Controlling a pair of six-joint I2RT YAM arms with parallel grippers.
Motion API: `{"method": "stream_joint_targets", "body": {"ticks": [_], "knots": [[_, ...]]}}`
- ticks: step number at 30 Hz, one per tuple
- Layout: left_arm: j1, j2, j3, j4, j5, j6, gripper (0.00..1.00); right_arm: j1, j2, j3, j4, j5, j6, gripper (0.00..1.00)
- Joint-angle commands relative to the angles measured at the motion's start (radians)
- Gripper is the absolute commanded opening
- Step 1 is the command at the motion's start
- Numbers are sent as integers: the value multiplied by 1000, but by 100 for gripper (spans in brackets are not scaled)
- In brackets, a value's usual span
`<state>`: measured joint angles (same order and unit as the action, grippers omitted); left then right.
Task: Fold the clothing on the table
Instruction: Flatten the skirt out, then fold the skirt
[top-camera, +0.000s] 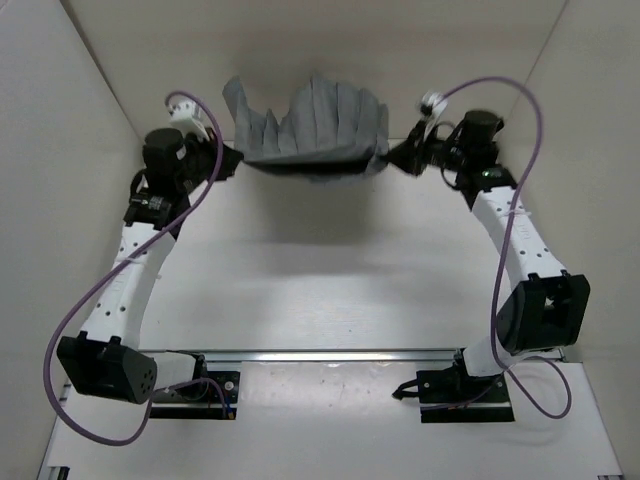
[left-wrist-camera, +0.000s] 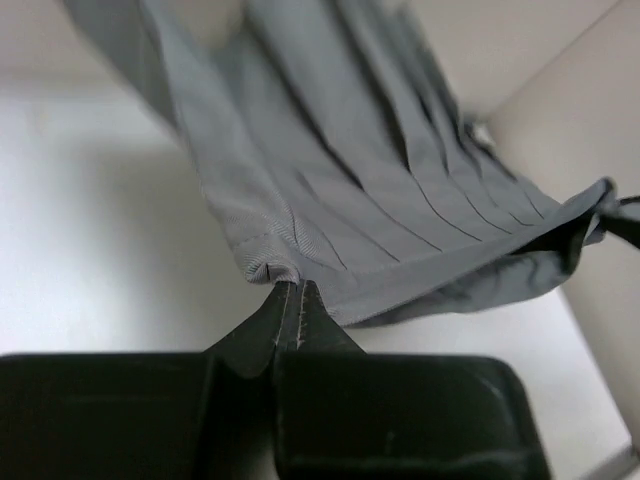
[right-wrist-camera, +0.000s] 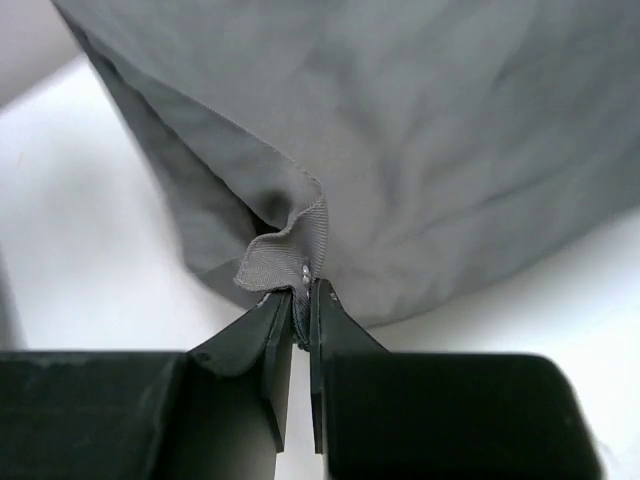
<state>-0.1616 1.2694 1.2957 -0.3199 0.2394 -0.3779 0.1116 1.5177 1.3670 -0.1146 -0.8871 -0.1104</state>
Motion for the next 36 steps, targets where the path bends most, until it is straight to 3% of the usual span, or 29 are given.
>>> {"method": "stream_joint_targets", "body": {"ticks": [1,7,12,15,16,19,21,23,25,29,32,34,35,36], "knots": [[-35,-26,-317,91,-49,-64,0,35,-78,-344,151,63,50,0],[-136,-220,-751,188,-37,-210,0,252,-351,-833,320,269,106,0],[-280,-457,-909,96,-87,-292,0,402,-586,-936,141,437,178,0],[-256,-672,-998,33,-94,-383,0,506,-749,-997,115,571,271,1],[-225,-796,-1009,-5,-80,-413,0,461,-825,-1022,119,515,340,0],[-184,-802,-975,-27,-74,-385,0,303,-916,-1058,119,386,356,0],[-168,-705,-896,1,-48,-333,0,122,-970,-1079,124,305,364,0],[-177,-607,-840,45,-60,-303,0,3,-987,-1074,142,181,376,0],[-165,-460,-732,106,-87,-265,0,-85,-958,-1050,176,165,379,0],[-78,-159,-480,183,-68,-228,0,-82,-753,-907,262,324,363,0],[-55,154,-177,162,-77,-184,0,-69,-500,-736,276,438,337,0],[-50,427,119,111,-59,-165,0,-75,-349,-649,277,529,365,0],[-30,500,198,66,-30,-161,6,-87,-255,-588,283,577,386,0],[-3,633,341,35,68,-167,47,-110,-198,-515,273,574,408,7]]}}
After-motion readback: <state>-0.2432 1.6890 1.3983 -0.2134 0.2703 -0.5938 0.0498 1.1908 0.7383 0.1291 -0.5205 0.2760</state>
